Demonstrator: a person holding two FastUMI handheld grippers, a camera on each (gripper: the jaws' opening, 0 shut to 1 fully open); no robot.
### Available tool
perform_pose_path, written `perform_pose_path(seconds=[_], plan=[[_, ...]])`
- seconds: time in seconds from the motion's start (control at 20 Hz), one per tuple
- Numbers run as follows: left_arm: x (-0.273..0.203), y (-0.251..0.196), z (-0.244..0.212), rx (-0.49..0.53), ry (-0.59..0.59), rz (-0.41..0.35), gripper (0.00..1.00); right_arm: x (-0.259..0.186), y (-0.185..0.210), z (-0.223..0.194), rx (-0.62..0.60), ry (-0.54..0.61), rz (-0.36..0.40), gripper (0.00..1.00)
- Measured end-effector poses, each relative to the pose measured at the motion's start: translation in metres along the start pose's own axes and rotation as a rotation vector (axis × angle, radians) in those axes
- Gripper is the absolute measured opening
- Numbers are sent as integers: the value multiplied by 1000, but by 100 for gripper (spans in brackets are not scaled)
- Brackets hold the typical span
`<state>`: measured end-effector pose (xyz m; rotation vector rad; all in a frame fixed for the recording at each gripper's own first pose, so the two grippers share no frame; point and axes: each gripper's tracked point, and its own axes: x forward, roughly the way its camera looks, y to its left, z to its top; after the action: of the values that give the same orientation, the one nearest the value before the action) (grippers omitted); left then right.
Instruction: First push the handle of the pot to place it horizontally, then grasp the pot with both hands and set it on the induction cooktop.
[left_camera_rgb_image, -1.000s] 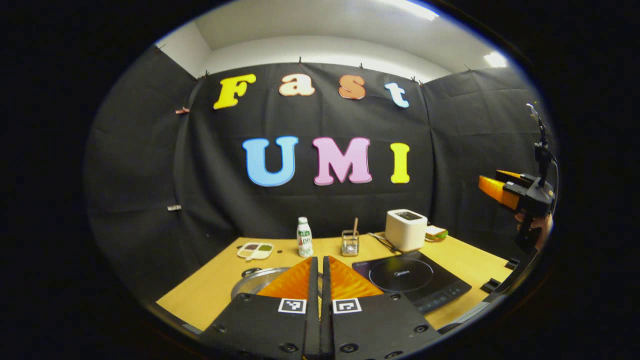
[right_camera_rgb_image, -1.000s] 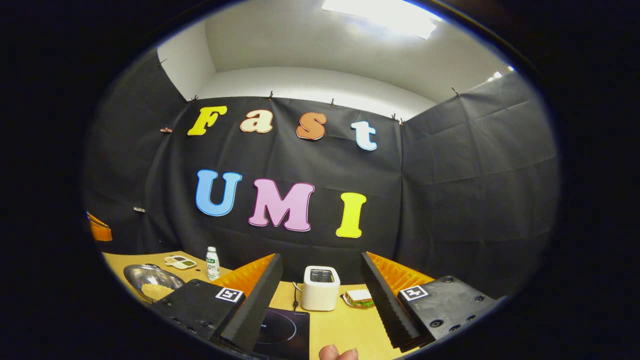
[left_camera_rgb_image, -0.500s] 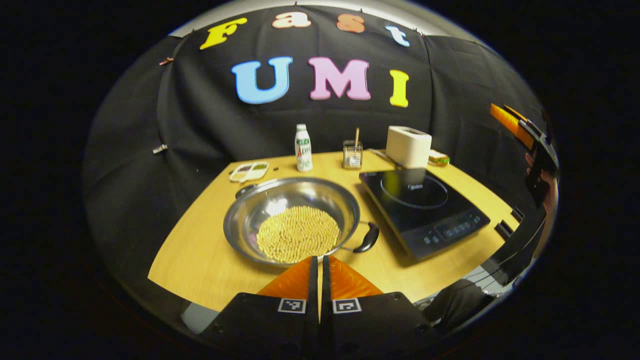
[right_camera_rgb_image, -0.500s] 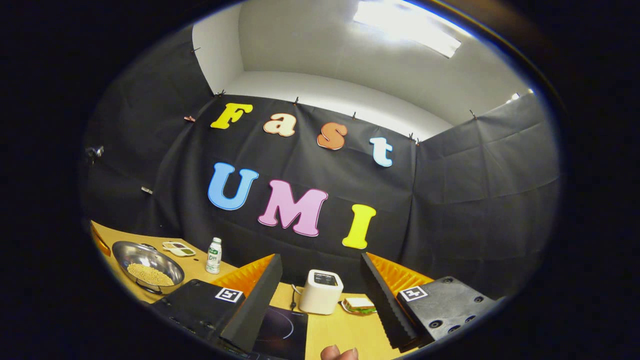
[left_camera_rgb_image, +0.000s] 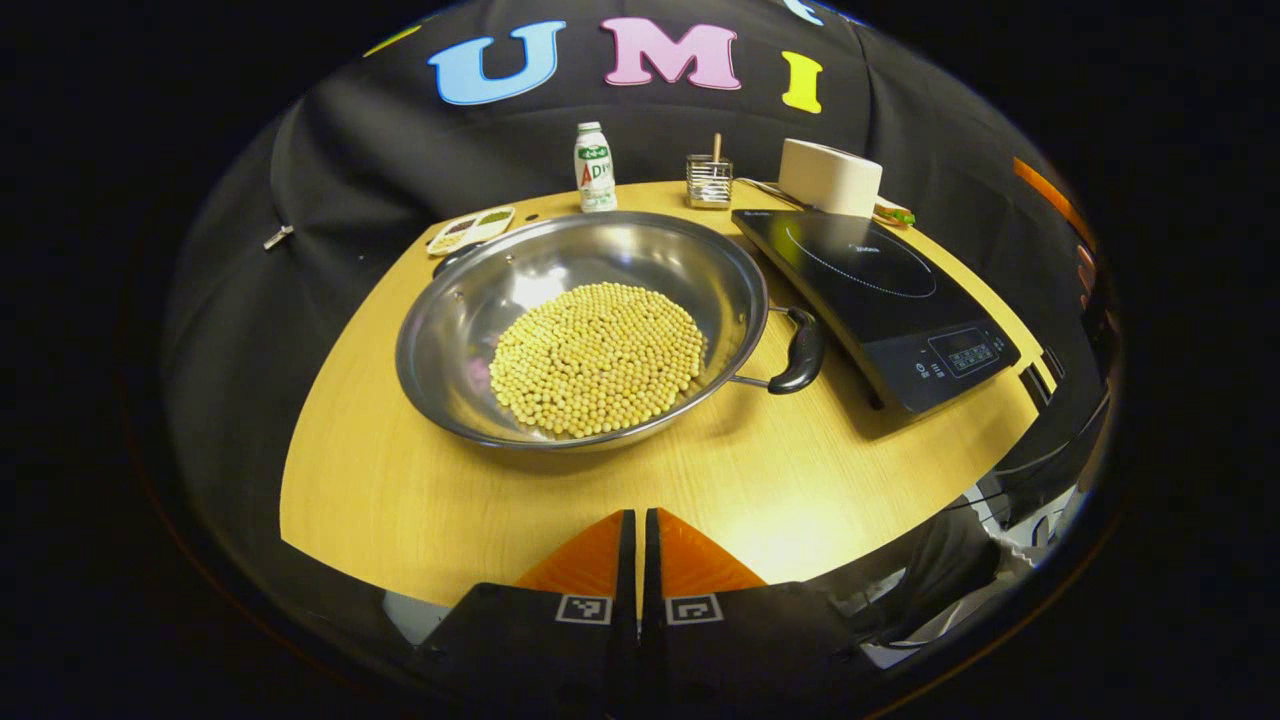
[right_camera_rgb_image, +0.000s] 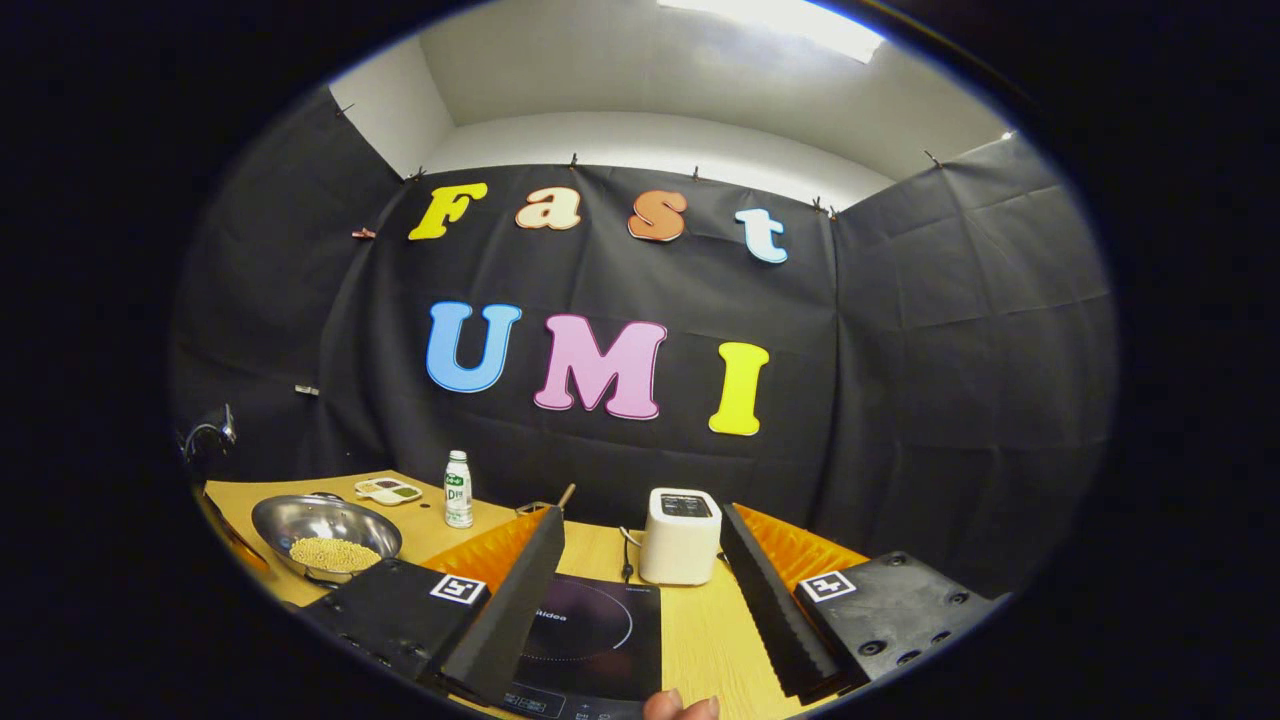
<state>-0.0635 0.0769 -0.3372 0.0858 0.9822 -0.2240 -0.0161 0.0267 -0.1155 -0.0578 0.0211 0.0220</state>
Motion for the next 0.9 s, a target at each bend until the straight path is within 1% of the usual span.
perform_pose_path(seconds=[0.35, 0.45, 0.55, 0.65, 0.7, 0.9], plan=[[18, -25, 38, 93, 77, -43, 5, 4, -10, -10, 11, 20, -7, 98], [24, -42, 41, 102, 114, -84, 5, 5, -17, -11, 14, 25, -15, 98], [29, -53, 46, 103, 123, -101, 7, 6, -24, -15, 19, 32, -21, 98], [34, -65, 53, 98, 117, -114, 5, 8, -31, -17, 19, 37, -27, 98], [36, -70, 56, 97, 114, -117, 5, 8, -34, -19, 19, 39, -29, 98], [44, -76, 67, 130, 131, -84, 5, 11, -42, -23, 22, 47, -32, 98]])
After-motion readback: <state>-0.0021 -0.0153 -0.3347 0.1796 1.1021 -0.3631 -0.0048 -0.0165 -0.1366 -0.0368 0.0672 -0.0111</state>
